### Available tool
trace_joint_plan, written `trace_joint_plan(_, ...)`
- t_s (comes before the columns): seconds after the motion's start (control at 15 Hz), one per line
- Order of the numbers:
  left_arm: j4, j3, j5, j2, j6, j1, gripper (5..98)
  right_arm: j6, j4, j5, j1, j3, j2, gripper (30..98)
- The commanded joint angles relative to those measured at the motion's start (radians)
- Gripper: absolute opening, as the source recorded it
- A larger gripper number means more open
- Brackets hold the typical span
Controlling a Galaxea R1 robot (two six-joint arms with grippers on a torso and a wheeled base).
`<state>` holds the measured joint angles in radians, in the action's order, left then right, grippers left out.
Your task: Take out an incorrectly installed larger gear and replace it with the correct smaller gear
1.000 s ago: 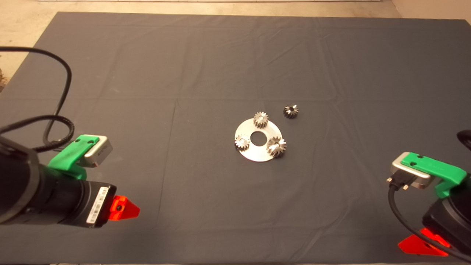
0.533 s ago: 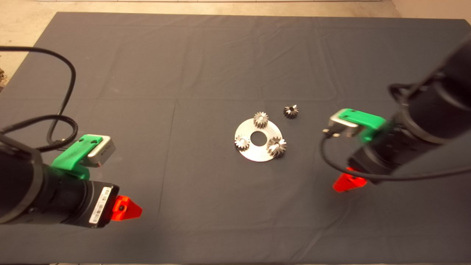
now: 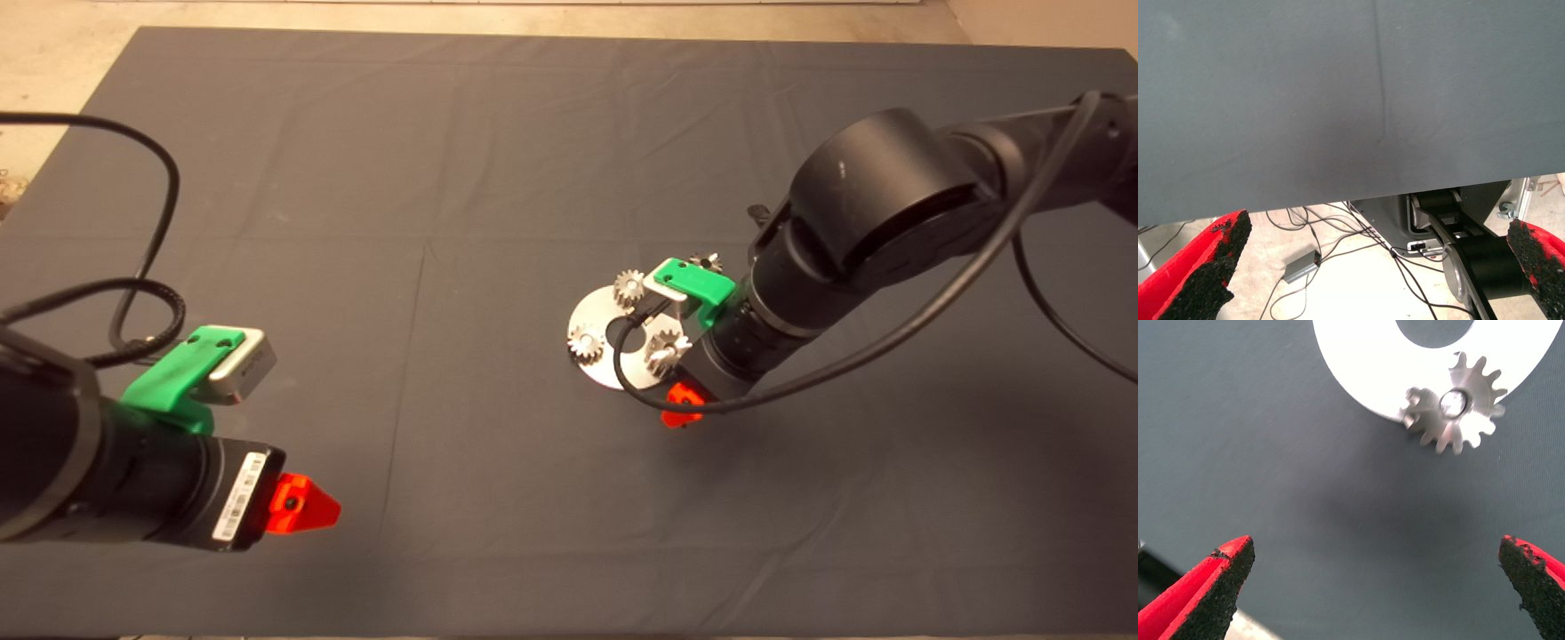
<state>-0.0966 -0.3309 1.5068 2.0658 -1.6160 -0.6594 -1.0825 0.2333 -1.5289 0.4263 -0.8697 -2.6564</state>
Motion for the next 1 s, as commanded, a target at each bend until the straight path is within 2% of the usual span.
trace_joint_plan(0.0,0.017,0.015,0.004,-0.003,-0.004,-0.006,98.2,0.045,0.158,-0.119,-0.049,-0.038,-0.018,96.8)
trace_joint_plan(0.33,0.017,0.015,0.004,-0.003,-0.002,-0.006,98.3,0.049,0.234,-0.123,-0.060,-0.051,0.005,96.8)
trace_joint_plan(0.93,0.017,0.015,0.003,-0.003,-0.001,-0.004,98.2,0.049,0.274,-0.122,-0.110,-0.110,0.023,96.8)
